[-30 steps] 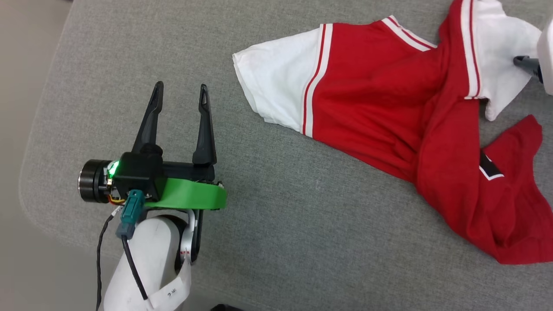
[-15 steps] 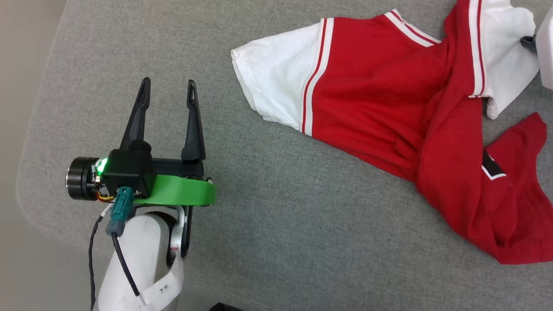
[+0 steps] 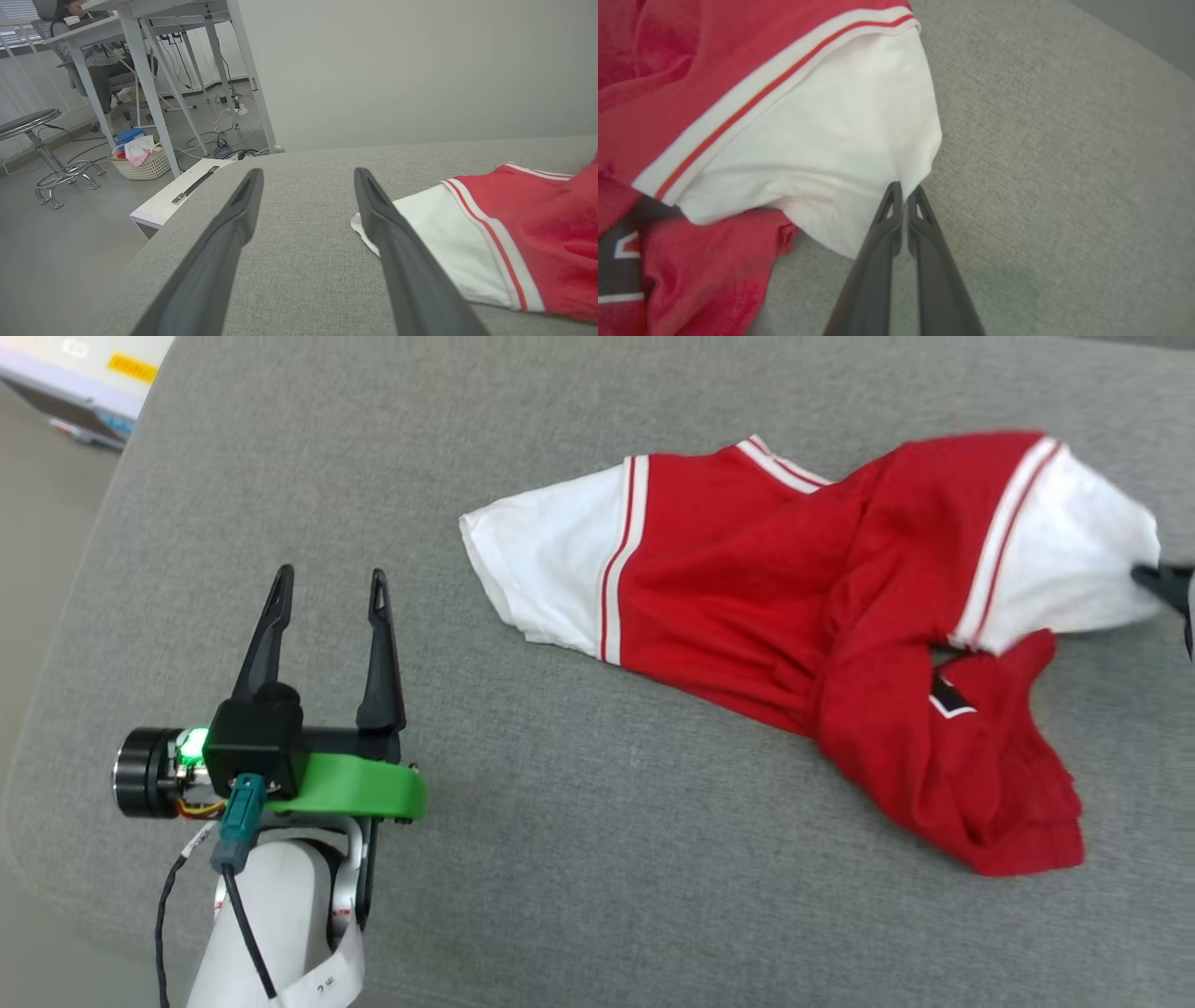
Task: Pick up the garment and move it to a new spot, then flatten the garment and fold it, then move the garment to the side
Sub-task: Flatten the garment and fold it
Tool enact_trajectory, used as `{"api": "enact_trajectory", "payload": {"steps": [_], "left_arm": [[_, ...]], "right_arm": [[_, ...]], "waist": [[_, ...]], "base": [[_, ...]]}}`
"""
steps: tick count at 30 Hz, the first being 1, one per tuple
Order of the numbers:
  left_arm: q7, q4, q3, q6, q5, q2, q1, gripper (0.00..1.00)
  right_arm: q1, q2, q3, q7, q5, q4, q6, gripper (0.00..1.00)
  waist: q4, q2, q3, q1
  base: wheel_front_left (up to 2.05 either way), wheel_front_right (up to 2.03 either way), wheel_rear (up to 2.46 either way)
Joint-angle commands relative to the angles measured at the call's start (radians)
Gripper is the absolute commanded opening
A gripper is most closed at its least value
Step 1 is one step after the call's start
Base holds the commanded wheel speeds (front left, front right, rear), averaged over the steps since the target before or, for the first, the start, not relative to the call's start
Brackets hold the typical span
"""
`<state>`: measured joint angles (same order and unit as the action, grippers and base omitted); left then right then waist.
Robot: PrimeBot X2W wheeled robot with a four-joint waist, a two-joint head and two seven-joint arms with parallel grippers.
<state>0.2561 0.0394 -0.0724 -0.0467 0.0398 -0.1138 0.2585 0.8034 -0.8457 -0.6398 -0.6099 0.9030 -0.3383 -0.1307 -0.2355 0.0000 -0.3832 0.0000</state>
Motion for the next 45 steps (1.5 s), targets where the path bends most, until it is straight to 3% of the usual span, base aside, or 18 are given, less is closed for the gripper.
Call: {"api": "enact_trajectory", "payload": {"steps": [1,8,19,20,21,28,35,39,45], "left_arm": [[0.006,0.003,0.006,0.005,-0.008,-0.01,-0.02,1.0],[0.006,0.011,0.018,0.013,-0.012,-0.024,-0.051,1.0],[0.006,0.034,0.015,0.023,-0.017,-0.029,-0.045,1.0],[0.006,0.036,0.015,0.024,-0.017,-0.03,-0.045,1.0],[0.006,0.039,0.015,0.024,-0.017,-0.031,-0.045,1.0],[0.006,0.057,0.023,0.055,-0.006,-0.055,-0.018,1.0],[-0.003,0.16,0.024,0.147,0.064,-0.125,0.135,1.0],[-0.132,0.216,-0.034,0.173,0.146,-0.181,0.274,1.0],[-0.497,0.284,-0.264,0.177,0.412,-0.297,0.467,1.0]], "right_arm": [[-0.049,-0.017,0.011,0.013,0.014,0.002,0.0,0.0],[-0.245,-0.043,0.08,0.043,0.056,-0.05,0.0,0.0],[-0.302,0.038,0.155,0.149,-0.003,-0.132,0.0,0.0],[-0.299,0.046,0.158,0.155,-0.01,-0.134,0.0,0.31],[-0.292,0.055,0.169,0.176,-0.022,-0.139,0.0,1.0],[-0.287,0.118,0.26,0.412,-0.128,-0.138,0.0,1.0],[-0.361,0.183,0.364,0.554,-0.256,-0.056,0.0,1.0],[-0.402,0.22,0.411,0.546,-0.319,0.027,0.0,1.0],[-0.452,0.287,0.478,0.495,-0.4,0.178,0.0,1.0]], "waist": [[0.063,0.0,0.066,0.0],[0.107,0.0,0.097,0.0],[0.12,0.0,0.094,0.0],[0.121,0.0,0.096,0.0],[0.123,0.0,0.099,0.0],[0.139,0.0,0.132,0.0],[0.168,0.0,0.15,0.0],[0.189,0.0,0.136,0.0],[0.223,0.0,0.099,0.0]], "base": [[0.0,0.0,0.0],[0.0,0.0,0.0],[0.0,0.0,0.0],[0.0,0.0,0.0],[0.0,0.0,0.0],[0.0,0.0,0.0],[0.0,0.0,0.0],[0.0,0.0,0.0],[0.0,0.0,0.0]]}}
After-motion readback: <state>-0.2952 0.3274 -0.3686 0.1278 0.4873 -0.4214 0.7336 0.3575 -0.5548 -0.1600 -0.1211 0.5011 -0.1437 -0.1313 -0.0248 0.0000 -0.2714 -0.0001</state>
